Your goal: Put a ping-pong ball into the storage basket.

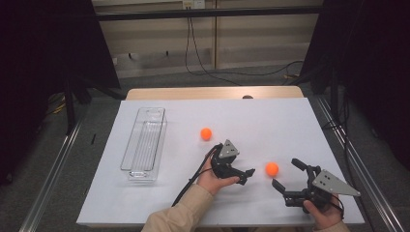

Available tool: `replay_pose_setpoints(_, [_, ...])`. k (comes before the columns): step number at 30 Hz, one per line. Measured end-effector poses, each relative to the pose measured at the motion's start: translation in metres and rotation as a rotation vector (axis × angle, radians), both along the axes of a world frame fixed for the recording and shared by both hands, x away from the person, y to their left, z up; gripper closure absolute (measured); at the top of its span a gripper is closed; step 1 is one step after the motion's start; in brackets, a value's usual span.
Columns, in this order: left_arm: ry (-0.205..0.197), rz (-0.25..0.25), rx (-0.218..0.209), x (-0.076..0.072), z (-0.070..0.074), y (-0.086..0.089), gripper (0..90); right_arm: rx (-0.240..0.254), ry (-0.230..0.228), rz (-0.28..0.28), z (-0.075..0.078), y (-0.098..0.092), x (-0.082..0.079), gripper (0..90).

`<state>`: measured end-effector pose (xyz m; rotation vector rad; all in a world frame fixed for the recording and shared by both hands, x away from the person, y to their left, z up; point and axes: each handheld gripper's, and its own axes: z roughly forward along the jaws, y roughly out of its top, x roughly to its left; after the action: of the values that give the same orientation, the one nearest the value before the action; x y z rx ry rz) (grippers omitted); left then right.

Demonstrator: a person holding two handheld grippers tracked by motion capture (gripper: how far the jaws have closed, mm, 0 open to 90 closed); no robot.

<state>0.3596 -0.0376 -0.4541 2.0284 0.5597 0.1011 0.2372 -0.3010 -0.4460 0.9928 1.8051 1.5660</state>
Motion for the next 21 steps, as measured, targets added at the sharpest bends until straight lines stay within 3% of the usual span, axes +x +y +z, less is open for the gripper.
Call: replay_pose_setpoints(21, [0.011,-0.008,0.013,0.0023,-0.0036,-0.0098,4.0,0.0,-0.001,0.001,0.0001,0.0,-0.0002,1.9])
